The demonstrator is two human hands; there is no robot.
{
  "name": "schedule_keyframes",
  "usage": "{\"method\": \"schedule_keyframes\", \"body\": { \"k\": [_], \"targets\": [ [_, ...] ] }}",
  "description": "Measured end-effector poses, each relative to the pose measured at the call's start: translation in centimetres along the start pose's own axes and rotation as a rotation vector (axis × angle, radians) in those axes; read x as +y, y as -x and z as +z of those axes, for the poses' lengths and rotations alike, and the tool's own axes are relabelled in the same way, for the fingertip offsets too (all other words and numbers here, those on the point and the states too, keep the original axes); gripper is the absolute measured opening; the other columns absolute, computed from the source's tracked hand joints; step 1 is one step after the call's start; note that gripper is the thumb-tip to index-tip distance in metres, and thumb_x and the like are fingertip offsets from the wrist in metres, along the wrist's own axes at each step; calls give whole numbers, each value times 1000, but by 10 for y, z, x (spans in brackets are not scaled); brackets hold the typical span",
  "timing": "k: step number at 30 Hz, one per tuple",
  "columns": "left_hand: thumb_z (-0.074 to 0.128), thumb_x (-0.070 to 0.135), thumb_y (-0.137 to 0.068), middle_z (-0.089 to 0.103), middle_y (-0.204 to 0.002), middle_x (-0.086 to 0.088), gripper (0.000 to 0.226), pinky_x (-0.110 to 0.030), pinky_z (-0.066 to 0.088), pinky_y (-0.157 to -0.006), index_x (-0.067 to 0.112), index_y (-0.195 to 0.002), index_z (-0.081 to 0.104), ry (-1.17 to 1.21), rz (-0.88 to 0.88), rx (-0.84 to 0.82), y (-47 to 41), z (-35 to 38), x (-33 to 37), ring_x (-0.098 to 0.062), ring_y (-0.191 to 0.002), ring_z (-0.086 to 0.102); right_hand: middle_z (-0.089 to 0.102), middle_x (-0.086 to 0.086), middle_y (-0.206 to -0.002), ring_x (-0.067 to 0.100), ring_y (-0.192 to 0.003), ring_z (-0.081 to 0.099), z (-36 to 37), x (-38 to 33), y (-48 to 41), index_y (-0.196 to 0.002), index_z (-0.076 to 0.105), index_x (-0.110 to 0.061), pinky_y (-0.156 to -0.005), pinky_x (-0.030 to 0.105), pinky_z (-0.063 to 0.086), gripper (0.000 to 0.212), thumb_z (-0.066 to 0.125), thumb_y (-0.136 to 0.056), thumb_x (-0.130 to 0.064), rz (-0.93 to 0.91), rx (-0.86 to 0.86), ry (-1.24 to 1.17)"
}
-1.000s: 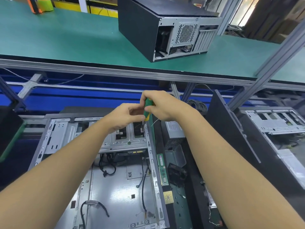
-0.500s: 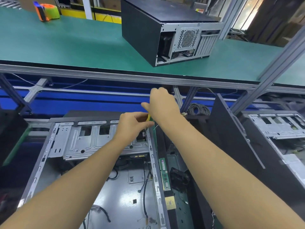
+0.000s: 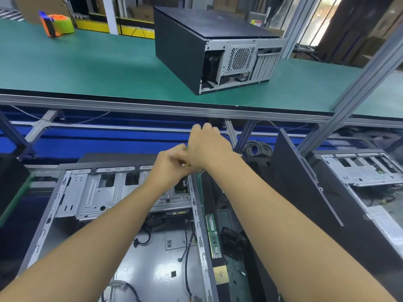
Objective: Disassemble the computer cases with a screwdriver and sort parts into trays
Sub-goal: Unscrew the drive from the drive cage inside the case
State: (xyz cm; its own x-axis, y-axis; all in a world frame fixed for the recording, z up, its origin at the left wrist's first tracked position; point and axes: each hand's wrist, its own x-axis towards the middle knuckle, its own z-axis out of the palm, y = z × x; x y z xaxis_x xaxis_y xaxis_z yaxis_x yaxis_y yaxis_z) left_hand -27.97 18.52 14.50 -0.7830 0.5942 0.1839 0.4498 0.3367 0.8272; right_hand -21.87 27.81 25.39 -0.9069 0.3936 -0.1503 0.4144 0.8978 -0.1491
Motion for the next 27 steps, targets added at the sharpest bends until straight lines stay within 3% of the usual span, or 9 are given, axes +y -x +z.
{"method": "schedule_keyframes", "body": {
  "k": [3, 8, 10, 13, 15, 18, 21, 25, 27],
  "targets": [
    [74, 23, -68, 50, -47, 9, 29, -9, 35, -45, 26, -60, 46, -50, -48, 31, -1, 9, 5, -5, -46, 47, 49, 4, -88, 29, -84, 49, 2, -6, -1, -109, 45, -12, -57, 36, 34, 59, 40, -95, -69, 96, 41, 34],
    [73, 33, -76, 67, -77, 20, 14, -12, 45, -61, 35, -82, 61, 86, 13, -66, 5, 2, -3, 0, -73, 60, 43, 5, -86, 32, -84, 48, 3, 2, 1, -108, 39, -13, -60, 38, 36, 16, 51, -99, -20, -90, 52, 44],
    [69, 24, -90, 72, -93, 24, 16, -12, 50, -77, 36, -100, 67, 130, 30, -129, 6, -5, -9, 2, -90, 65, 40, 8, -96, 32, -89, 44, -2, 7, 2, -104, 37, -17, -64, 39, 37, 21, 54, -95, -9, -168, 4, 51],
    [70, 12, -90, 72, -95, 28, 28, -7, 49, -77, 38, -101, 66, 157, 30, -131, 7, -15, -13, 7, -93, 67, 37, 5, -110, 27, -102, 37, -8, 10, 1, -103, 49, -21, -73, 39, 38, 22, 57, -92, -4, -287, -136, 2],
    [72, 14, -88, 71, -90, 29, 29, -10, 48, -73, 43, -94, 65, 99, 31, -137, 6, -17, -13, 8, -87, 65, 37, 6, -117, 27, -108, 36, -9, 10, 1, -113, 52, -22, -75, 39, 39, 27, 61, -91, -9, -306, -194, -44],
    [73, 21, -88, 69, -89, 14, 20, -28, 50, -75, 40, -89, 66, 21, 41, -131, 1, -13, -13, -3, -86, 63, 36, 10, -132, 34, -120, 39, -6, 7, 1, -136, 39, -22, -76, 42, 39, 51, 57, -95, -46, -164, -149, -40],
    [79, 29, -81, 68, -89, 0, 18, -28, 52, -72, 27, -87, 63, -8, -20, -66, -2, -3, -8, -15, -83, 63, 50, 11, -115, 34, -98, 51, -5, 1, -1, -135, 39, -12, -63, 38, 35, 65, 36, -98, -65, 52, -33, -2],
    [81, 25, -81, 69, -99, 10, 32, -18, 50, -72, 26, -104, 59, 101, -24, -95, -1, -2, -5, -5, -90, 65, 57, 9, -103, 26, -74, 51, -1, 1, -4, -117, 41, -14, -55, 36, 34, 20, 47, -102, -26, -74, -21, 14],
    [76, 16, -86, 72, -99, 22, 30, -10, 49, -74, 28, -109, 61, 245, -32, -156, 0, -9, -7, 5, -93, 66, 50, 9, -111, 24, -71, 51, -6, 3, -5, -112, 44, -18, -54, 34, 36, 18, 51, -96, -12, -161, -115, -25]
  ]
}}
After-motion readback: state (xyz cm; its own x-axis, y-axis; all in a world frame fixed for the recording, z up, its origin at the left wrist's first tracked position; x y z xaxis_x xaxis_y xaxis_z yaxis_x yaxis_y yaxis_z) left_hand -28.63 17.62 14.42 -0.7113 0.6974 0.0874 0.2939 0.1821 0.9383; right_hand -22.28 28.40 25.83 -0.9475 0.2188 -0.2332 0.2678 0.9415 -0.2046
